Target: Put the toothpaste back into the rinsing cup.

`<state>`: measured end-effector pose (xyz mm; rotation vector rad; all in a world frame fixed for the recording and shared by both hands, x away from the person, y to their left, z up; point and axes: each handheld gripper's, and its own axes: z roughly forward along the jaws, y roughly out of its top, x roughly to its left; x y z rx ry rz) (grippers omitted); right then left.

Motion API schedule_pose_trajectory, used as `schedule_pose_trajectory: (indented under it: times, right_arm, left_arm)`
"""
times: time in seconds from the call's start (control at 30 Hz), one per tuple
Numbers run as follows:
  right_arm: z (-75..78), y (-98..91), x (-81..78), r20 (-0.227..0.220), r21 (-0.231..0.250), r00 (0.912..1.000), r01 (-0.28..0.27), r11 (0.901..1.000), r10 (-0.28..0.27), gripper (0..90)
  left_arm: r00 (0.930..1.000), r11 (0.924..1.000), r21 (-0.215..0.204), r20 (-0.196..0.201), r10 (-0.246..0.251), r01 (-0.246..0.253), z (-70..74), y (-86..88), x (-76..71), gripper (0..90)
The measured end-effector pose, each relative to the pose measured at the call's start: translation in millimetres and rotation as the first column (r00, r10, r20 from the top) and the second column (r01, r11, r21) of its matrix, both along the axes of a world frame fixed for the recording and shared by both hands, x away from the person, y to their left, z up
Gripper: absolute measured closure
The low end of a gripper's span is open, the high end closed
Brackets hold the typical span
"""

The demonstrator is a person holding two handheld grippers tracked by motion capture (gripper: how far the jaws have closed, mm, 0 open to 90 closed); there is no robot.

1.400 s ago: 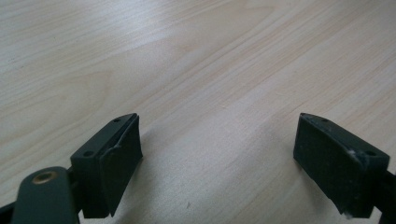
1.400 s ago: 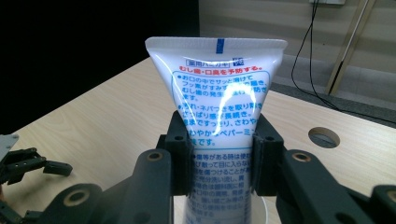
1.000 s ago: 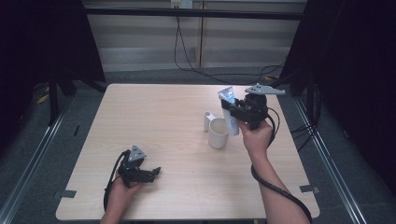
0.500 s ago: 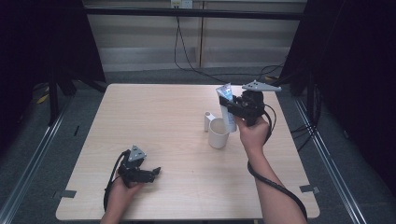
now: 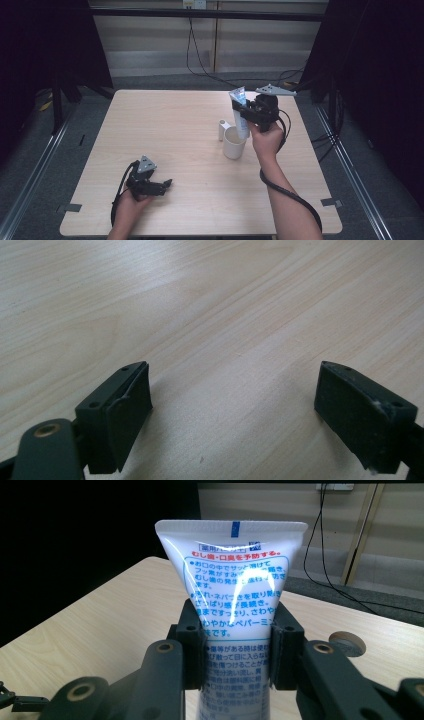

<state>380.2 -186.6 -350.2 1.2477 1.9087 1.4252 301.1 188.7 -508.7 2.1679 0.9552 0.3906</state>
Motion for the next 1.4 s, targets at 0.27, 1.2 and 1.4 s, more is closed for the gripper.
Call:
schedule_pose_trajectory:
  times: [0.27,1.2,1.4]
  right_arm:
    - [-7.8,2.6,5.2,-0.008,-0.006,0.9999,0.013,0.9999,-0.013,66.0]
    - [-24.4,12.6,13.8,0.002,-0.036,0.9991,0.042,0.9985,-0.042,65.1]
    - [-28.1,12.8,13.1,0.002,-0.051,0.9991,0.042,0.9978,-0.042,64.7]
  left_arm:
    - [1.0000,1.0000,-0.003,0.001,0.001,-0.001,-0.2,-0.2,-0.1,14.7]
    - [1.0000,1.0000,-0.002,0.001,0.001,-0.001,-0.2,-0.2,-0.1,14.7]
    - [1.0000,1.0000,-0.002,0.001,0.000,0.000,-0.2,-0.2,-0.1,14.7]
